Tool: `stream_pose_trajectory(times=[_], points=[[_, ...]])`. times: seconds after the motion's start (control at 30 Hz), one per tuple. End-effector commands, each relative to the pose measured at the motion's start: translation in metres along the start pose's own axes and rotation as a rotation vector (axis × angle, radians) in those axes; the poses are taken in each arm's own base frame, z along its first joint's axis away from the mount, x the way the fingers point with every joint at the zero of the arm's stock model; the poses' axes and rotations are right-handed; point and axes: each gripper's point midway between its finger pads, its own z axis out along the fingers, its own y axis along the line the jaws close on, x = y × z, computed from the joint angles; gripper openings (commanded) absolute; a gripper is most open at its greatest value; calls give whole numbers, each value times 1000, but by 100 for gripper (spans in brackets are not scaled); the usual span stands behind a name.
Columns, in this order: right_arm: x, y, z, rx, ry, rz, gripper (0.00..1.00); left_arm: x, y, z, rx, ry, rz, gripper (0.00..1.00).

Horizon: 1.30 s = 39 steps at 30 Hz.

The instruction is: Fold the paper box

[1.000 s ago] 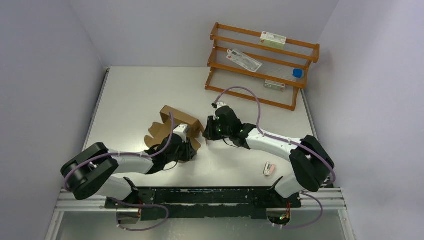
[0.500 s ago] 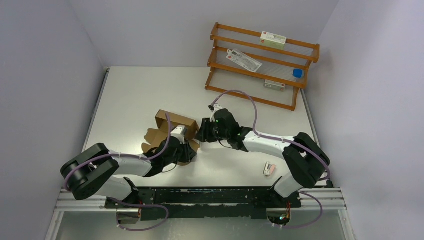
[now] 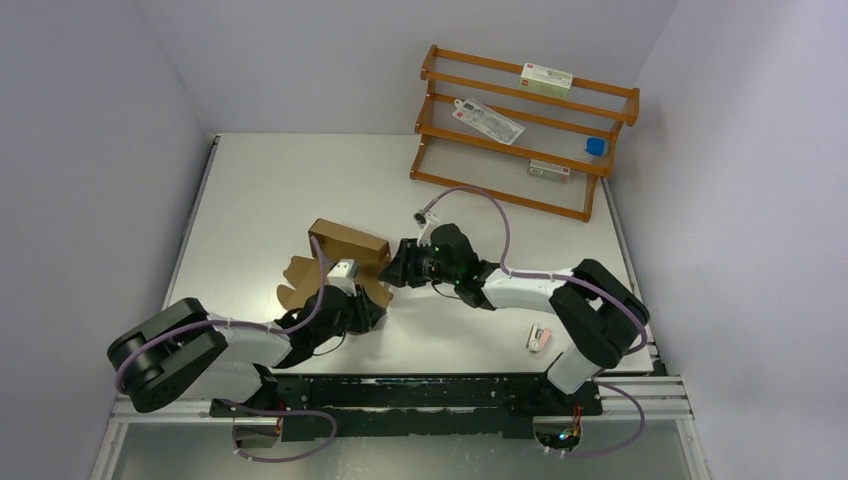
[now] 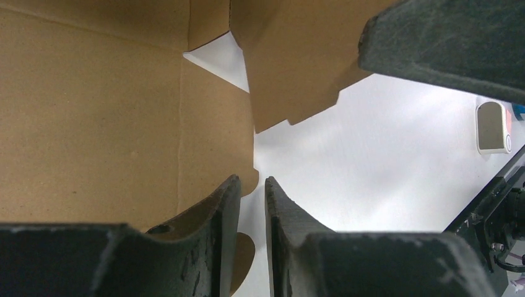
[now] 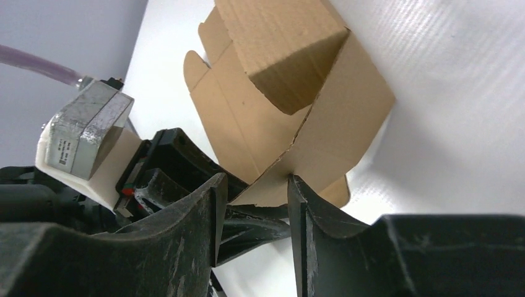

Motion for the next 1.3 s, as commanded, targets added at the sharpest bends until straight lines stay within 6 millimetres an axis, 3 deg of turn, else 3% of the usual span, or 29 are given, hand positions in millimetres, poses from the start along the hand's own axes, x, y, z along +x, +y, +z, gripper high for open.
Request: stream_pose_trajectory(times=[0.0,0.33,0.6,0.73,1.1,1.27], points=[[-4,19,8,-108,-24,0,45,4,5,-4,2,-24,-19,28],[7,13,24,-134,-54,-49,44,2,6,-7,12,-54,-35,35],[18,31,34,-235,-48,-107,39,6,10,-7,4,-47,-52,36],[18,22,40,-190,-44,-115,40,3,7,-10,13,-55,-56,41],[21,15,46,-155,-23,-148,40,-40,-5,-46,-2,-155,-34,64],[21,13,46,-147,-21,-161,40,-67,5,-67,-111,-222,-13,75]])
